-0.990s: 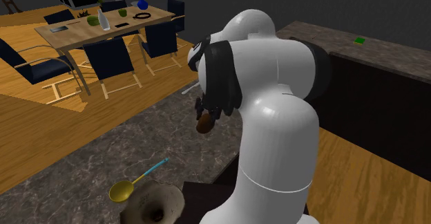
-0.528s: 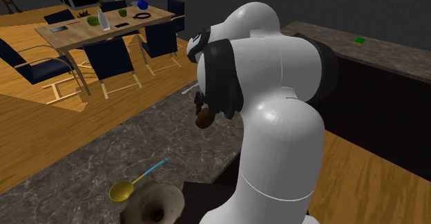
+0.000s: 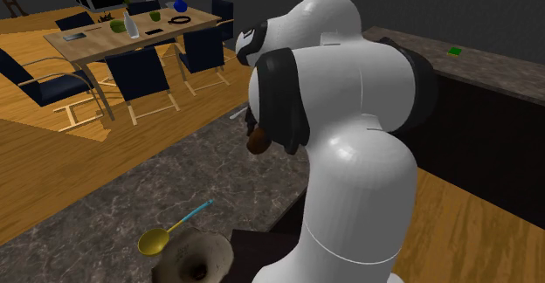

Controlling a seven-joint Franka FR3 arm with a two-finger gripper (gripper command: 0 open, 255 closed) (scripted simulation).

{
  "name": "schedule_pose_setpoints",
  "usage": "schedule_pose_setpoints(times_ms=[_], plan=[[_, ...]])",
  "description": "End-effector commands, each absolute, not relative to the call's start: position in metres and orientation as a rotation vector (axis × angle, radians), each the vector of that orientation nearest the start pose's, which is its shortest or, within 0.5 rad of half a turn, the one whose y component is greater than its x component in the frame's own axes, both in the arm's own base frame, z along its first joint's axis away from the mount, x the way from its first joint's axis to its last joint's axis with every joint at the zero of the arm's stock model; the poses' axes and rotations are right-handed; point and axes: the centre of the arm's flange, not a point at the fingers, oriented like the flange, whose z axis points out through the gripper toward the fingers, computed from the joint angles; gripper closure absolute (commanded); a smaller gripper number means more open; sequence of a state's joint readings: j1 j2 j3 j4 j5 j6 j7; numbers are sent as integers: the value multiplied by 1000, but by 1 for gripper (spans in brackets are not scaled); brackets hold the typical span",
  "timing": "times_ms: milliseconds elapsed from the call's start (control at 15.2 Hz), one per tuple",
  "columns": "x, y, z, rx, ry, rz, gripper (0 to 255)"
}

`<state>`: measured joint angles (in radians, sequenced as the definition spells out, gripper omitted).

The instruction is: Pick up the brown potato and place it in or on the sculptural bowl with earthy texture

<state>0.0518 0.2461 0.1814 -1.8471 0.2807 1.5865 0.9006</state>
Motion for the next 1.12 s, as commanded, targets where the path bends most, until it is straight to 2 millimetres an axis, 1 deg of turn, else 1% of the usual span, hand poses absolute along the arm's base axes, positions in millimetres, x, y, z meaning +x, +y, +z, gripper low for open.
schedule_pose_setpoints(times_ms=[0,198,1056], plan=[[537,154,381,-2803,1085,919,255],[537,154,396,-2803,1085,919,255],[377,216,402,-2803,1085,919,255]])
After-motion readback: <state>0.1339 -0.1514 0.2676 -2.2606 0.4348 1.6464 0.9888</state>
